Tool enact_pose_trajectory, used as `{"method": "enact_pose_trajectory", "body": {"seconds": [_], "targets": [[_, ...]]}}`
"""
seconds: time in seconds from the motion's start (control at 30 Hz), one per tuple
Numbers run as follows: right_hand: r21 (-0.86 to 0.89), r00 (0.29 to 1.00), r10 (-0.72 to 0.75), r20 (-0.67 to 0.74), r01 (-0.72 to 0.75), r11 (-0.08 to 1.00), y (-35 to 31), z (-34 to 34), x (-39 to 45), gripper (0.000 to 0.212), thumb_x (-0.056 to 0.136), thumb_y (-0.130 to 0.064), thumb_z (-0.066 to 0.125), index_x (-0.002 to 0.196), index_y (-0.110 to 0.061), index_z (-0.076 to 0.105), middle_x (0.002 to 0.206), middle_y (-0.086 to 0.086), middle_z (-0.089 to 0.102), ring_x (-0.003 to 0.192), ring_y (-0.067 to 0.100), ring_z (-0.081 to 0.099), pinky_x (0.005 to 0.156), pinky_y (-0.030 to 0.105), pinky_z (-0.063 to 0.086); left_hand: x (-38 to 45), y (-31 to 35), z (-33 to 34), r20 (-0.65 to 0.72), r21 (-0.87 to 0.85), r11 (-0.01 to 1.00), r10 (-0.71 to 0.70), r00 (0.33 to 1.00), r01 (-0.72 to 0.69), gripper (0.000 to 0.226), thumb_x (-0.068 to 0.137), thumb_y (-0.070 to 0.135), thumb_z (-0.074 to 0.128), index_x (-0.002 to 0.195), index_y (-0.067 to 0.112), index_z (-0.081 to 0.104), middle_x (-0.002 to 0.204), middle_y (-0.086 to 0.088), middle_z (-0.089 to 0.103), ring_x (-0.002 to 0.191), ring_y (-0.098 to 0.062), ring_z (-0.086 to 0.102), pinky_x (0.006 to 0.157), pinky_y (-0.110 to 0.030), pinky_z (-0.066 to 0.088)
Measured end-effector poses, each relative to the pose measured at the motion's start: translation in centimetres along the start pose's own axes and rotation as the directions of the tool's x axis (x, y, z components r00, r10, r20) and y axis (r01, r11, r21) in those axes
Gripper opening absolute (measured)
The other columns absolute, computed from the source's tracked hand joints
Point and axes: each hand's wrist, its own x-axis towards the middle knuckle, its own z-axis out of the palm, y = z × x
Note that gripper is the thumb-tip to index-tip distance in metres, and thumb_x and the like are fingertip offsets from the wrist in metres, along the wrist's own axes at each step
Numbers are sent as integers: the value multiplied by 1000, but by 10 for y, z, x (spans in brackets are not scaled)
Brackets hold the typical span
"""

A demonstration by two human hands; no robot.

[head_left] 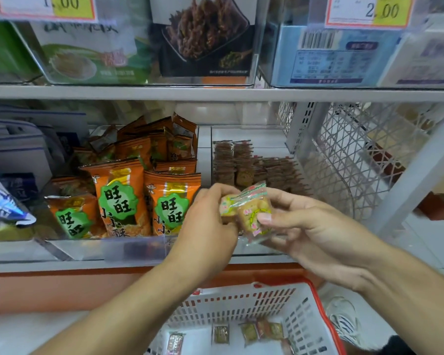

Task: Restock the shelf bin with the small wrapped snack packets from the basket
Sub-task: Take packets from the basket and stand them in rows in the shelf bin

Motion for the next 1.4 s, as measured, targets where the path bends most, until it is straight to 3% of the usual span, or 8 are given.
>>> {"method": "enact_pose_trajectory", "body": {"seconds": [0.17,0.33,0.77,0.9,1.07,1.17,1.3,1.4], "targets": [[34,985,-12,-173,18,999,-3,-8,5,47,76,-3,68,123,-9,67,110,12,74,83,18,72,72,27,57,1,1,-4,-8,-326,945,-13,1000,10,58,83,-7,68,123,36,65,109,5,73,87,-22,71,81,-42,61],[159,969,1,-248,40,987,-6,-12,9,50,76,-2,66,126,-1,63,112,16,74,92,24,72,85,33,61,5,4,-1,-76,-636,770,-141,987,61,41,96,-9,55,107,25,77,107,-2,77,100,-22,75,95,-44,58],[426,986,90,-144,-20,904,21,13,17,39,101,-18,46,134,-5,60,126,14,68,122,27,61,108,48,46,-1,4,10,-262,-541,835,-55,963,-99,37,100,-1,55,107,30,73,95,7,79,88,-11,75,74,-30,61],[422,980,95,-173,-13,907,23,10,25,37,103,-17,43,132,0,59,128,22,66,123,30,60,110,49,44,-4,6,18,-182,-498,867,-88,979,-15,45,98,-1,53,114,37,69,109,13,75,103,-5,69,97,-37,55],[197,879,-4,-477,111,974,-1,-16,50,30,94,-7,55,122,2,64,121,24,68,106,28,65,100,45,52,-3,3,18,-107,-140,988,53,993,-67,61,96,1,52,146,36,45,149,15,49,138,2,41,122,-26,28],[-59,801,-76,-593,51,997,-8,-31,66,18,92,-11,59,102,-12,74,109,16,75,96,24,72,87,41,58,-5,-1,21,-71,83,989,125,990,-119,67,98,6,50,154,37,31,164,21,18,145,15,-2,111,-5,-4],[-459,796,-197,-573,-112,881,-1,-40,85,35,75,-24,74,110,-24,69,113,-4,74,110,21,65,101,44,49,-4,-7,23,-45,81,997,11,999,-7,73,99,8,50,159,35,17,167,19,5,150,6,-1,113,-15,-5],[-518,818,-215,-534,-116,848,7,-43,99,28,72,-23,77,95,-35,68,97,-17,73,99,8,64,81,28,49,-3,-9,23,-39,79,997,-8,999,11,77,99,9,51,160,35,13,167,18,4,151,5,0,114,-17,-3]]}}
